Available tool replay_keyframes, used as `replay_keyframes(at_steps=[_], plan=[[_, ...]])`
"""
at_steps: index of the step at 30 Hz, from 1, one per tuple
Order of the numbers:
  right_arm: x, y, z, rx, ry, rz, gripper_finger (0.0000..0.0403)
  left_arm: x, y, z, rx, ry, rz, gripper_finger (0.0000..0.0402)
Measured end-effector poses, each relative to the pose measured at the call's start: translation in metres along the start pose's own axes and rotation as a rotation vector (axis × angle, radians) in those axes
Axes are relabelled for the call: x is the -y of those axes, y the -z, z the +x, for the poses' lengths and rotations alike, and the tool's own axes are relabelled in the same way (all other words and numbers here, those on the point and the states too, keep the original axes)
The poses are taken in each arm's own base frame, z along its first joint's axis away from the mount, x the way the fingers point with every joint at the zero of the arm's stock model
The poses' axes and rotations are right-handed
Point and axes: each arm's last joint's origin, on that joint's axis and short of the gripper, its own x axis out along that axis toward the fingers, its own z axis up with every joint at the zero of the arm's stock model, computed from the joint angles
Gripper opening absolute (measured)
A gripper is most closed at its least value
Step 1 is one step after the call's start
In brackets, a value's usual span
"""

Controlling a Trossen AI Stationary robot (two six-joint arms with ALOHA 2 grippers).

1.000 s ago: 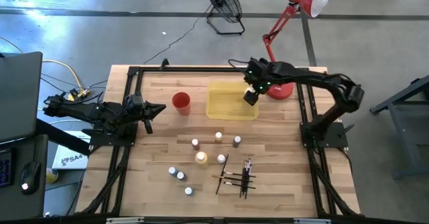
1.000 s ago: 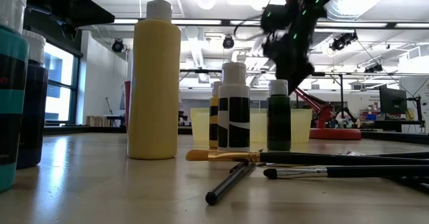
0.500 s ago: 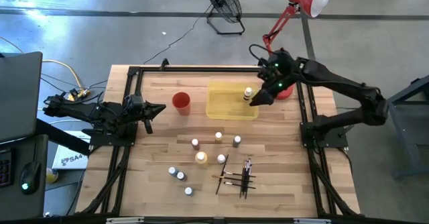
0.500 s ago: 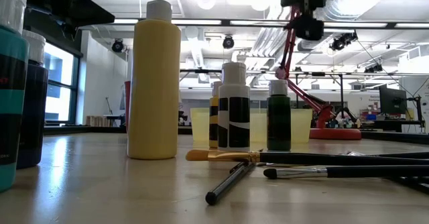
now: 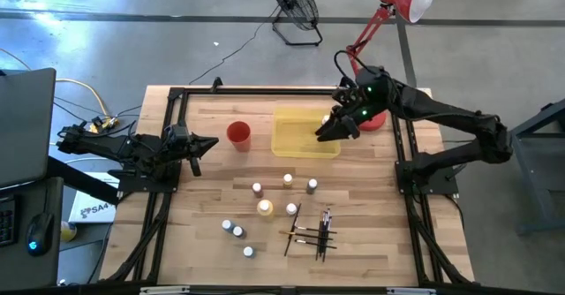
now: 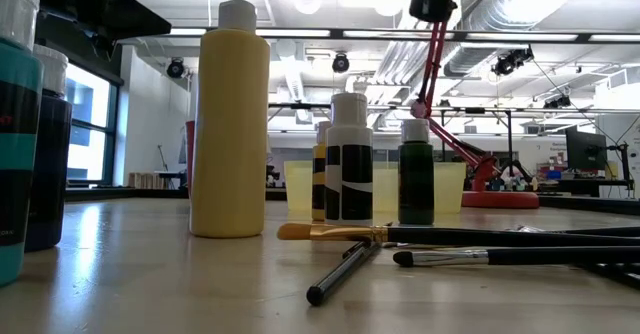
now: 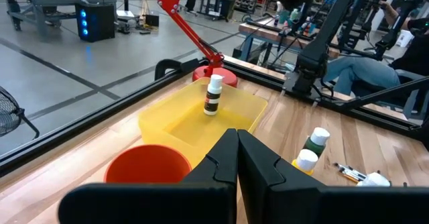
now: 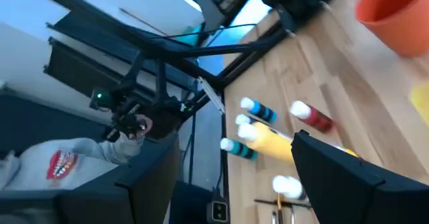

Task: Pick & Place Paint Supplies
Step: Put the green paint bottle into the yellow bin

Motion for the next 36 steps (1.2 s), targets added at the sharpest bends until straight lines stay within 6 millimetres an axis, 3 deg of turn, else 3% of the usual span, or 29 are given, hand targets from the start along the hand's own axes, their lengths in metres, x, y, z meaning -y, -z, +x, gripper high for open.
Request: replay_keyframes(at_steps=[9, 19, 26, 36], plan=[[-0.033, 0.032, 0.015, 0.036, 0.171, -0.05, 0.024, 0.0, 0.0, 0.0, 0.0, 0.0, 0.0, 0.0], [-0.035, 0.066, 0.037, -0.047, 0.438, -0.103, 0.022, 0.0, 0.0, 0.0, 0.0, 0.0, 0.0, 0.0], [-0.029, 0.07, 0.049, -0.1, 0.461, -0.097, 0.0219, 0.0, 0.0, 0.0, 0.0, 0.0, 0.001, 0.0], [-0.029, 0.069, 0.05, -0.104, 0.454, -0.123, 0.0219, 0.0, 0.001, 0.0, -0.006, -0.002, 0.005, 0.0]])
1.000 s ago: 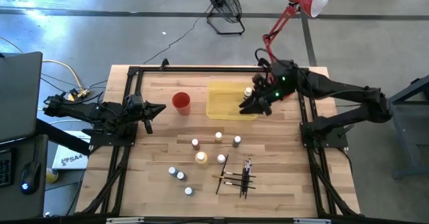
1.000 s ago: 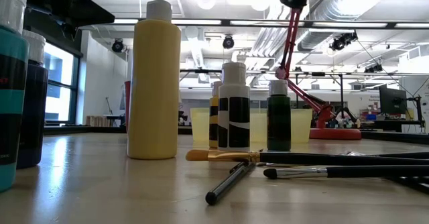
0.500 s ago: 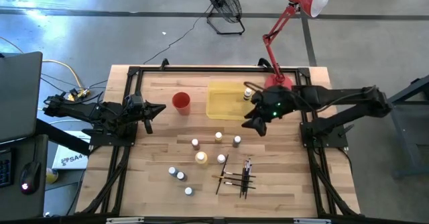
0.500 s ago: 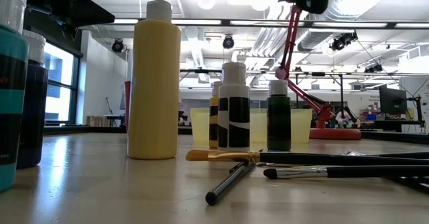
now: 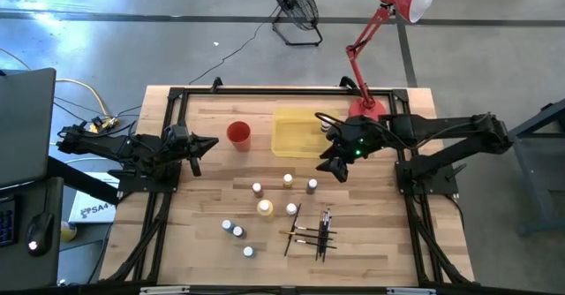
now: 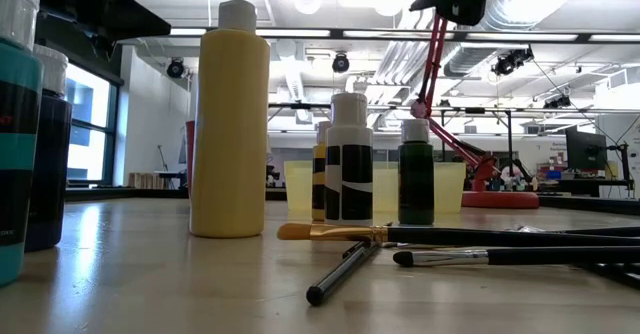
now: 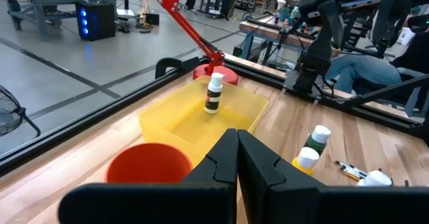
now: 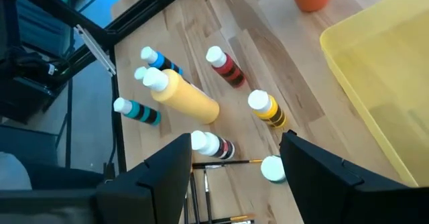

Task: Pick & Place Paint Supplies
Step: Put the green paint bottle into the yellow bin

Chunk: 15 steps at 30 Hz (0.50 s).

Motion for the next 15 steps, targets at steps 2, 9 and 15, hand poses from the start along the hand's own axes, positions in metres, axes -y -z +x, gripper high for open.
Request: replay_keyframes(at_steps=[2, 9, 15], plan=[[-0.0002, 0.0001, 0.0, -0.003, -0.006, 0.0, 0.0219, 0.0, 0.0, 0.0, 0.0, 0.0, 0.0, 0.0], [-0.0004, 0.0003, 0.0, -0.01, -0.015, 0.008, 0.0219, 0.0, 0.0, 0.0, 0.0, 0.0, 0.0, 0.0], [-0.0004, 0.0003, 0.0, -0.01, -0.015, 0.008, 0.0219, 0.0, 0.0, 0.0, 0.0, 0.0, 0.0, 0.0]])
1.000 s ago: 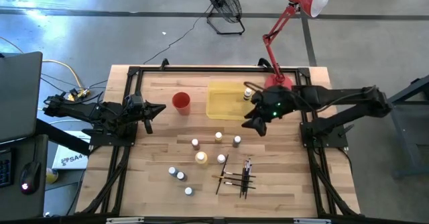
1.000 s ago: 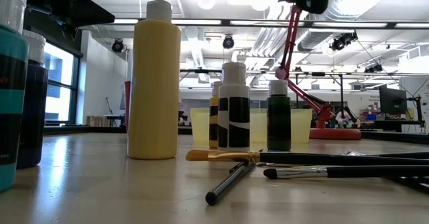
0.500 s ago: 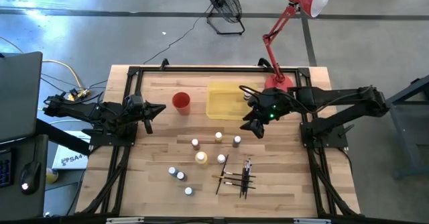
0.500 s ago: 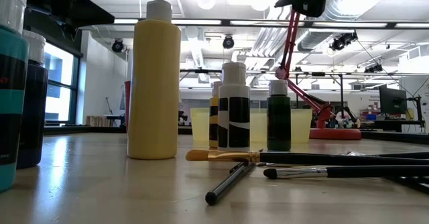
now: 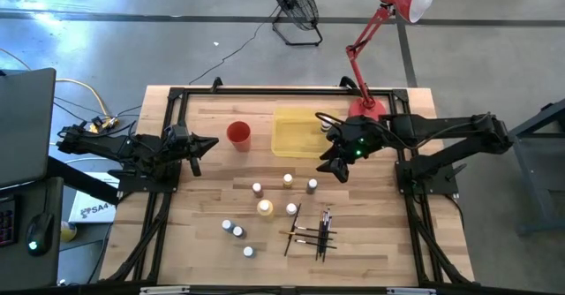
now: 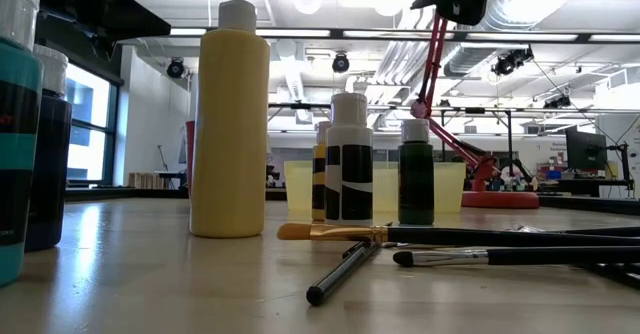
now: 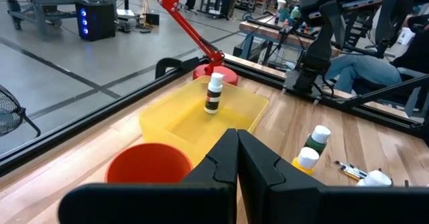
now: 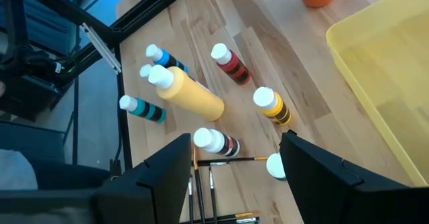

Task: Pick & Place Paint Supplies
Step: Put the green paint bottle into the yellow bin

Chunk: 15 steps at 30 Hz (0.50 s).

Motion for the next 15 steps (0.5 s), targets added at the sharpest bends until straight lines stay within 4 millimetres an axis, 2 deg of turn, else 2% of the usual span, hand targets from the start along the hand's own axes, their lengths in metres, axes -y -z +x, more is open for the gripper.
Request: replay_keyframes(at_steps=[15], plan=[[0.0011, -0.0007, 0.0, 0.022, 0.037, -0.106, 0.0219, 0.0, 0.0, 0.0, 0.0, 0.0, 0.0, 0.0]])
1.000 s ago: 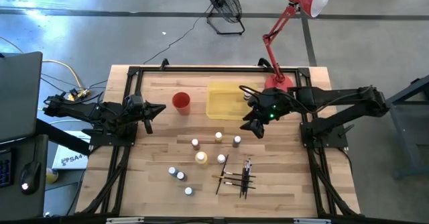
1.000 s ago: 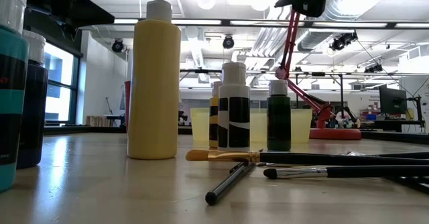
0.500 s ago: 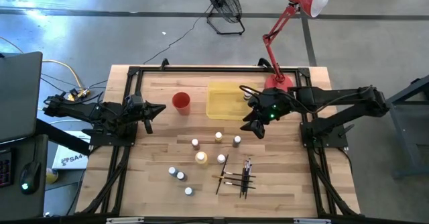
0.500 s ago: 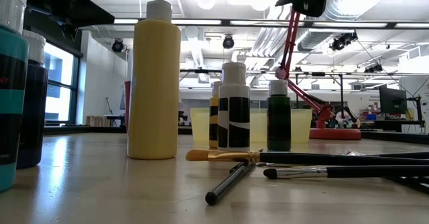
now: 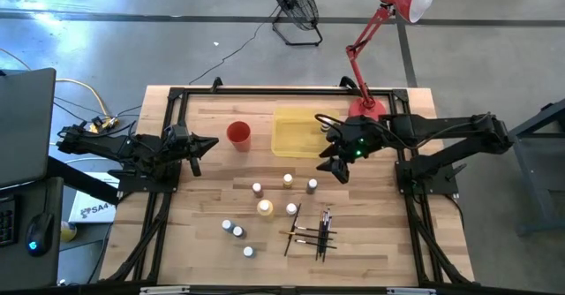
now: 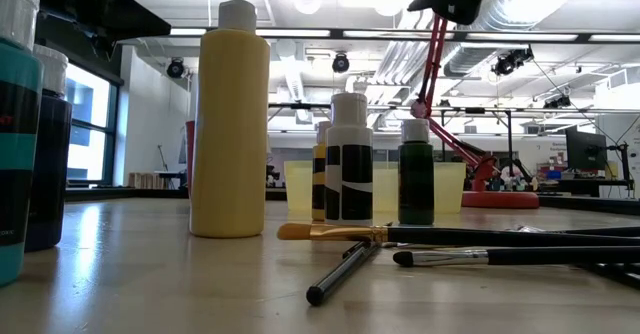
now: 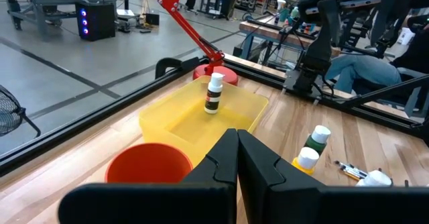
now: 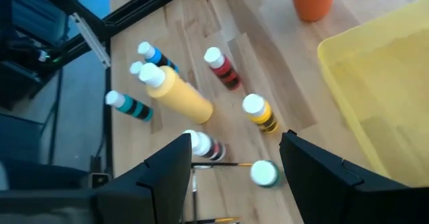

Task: Pick & Place Paint Supplies
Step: Put the green paint bottle into the yellow bin

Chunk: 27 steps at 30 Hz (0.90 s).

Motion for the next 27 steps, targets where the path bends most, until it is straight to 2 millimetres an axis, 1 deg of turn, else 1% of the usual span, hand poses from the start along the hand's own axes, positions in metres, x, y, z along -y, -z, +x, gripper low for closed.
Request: replay_keyframes(at_steps=[6, 10, 15, 23, 27], plan=[[0.0, 0.0, 0.0, 0.007, 0.016, -0.035, 0.0219, 0.0, 0.0, 0.0, 0.0, 0.0, 0.0, 0.0], [0.001, 0.0, 0.007, -0.013, 0.026, -0.079, 0.0219, 0.0, 0.0, 0.0, 0.0, 0.0, 0.0, 0.0], [0.004, 0.005, 0.027, -0.098, 0.042, -0.122, 0.0219, 0.0, 0.001, 0.0, -0.011, -0.003, 0.008, 0.0], [0.003, 0.024, 0.066, -0.294, 0.061, -0.248, 0.0219, -0.001, 0.002, 0.0, -0.021, -0.006, 0.016, 0.0], [-0.001, 0.031, 0.081, -0.338, 0.056, -0.319, 0.0219, -0.001, 0.002, 0.0, -0.021, -0.006, 0.016, 0.0]])
